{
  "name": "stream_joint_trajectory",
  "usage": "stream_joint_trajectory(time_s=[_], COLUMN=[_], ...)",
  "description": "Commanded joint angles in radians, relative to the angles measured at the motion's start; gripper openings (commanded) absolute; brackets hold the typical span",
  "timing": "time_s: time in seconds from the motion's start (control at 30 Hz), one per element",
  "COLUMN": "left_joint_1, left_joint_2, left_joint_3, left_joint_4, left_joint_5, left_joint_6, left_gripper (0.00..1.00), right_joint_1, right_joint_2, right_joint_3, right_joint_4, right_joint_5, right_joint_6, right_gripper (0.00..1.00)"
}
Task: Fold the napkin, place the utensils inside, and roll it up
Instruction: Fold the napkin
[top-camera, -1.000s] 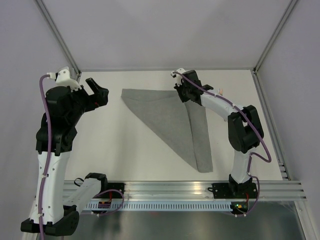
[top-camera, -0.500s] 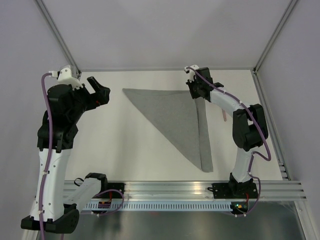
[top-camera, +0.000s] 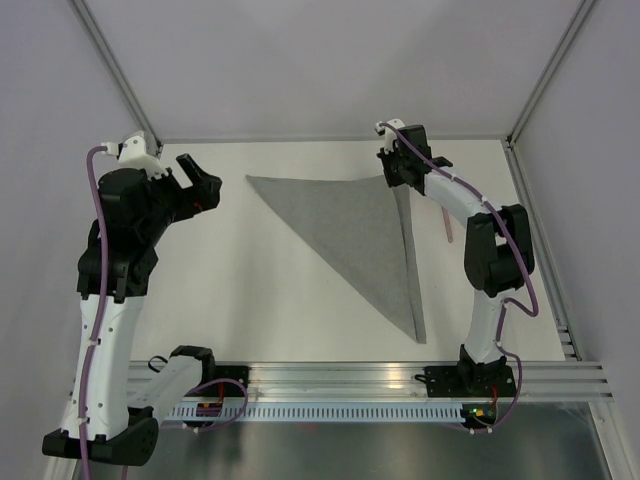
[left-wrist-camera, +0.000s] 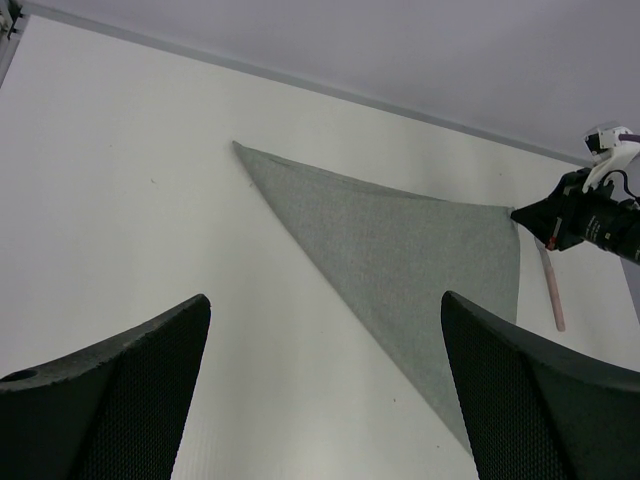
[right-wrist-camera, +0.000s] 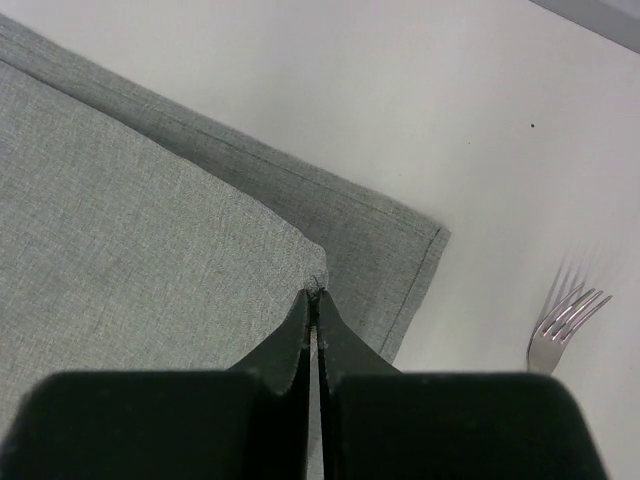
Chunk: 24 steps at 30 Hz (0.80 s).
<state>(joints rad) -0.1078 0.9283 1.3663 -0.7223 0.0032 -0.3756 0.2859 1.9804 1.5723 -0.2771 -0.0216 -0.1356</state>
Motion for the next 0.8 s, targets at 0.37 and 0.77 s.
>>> stream_joint_trajectory(time_s=[0.37,0.77], left_joint_1=[0.003,0.003], left_joint_2=[0.014,0.017], left_joint_3=[-0.033,-0.039], left_joint_4=[0.052,0.061], left_joint_5=[0.035,0.038], left_joint_6=[-0.049,-0.048], left_gripper=[1.00,1.00], right_joint_1=[-0.036,-0.050], right_joint_2=[0.058,0.067], right_joint_3=[0.086,0.130], right_joint_4=[-0.010,-0.034], right_joint_5=[0.009,0.009], right_joint_6=[0.005,0.008], right_gripper=[0.00,0.00])
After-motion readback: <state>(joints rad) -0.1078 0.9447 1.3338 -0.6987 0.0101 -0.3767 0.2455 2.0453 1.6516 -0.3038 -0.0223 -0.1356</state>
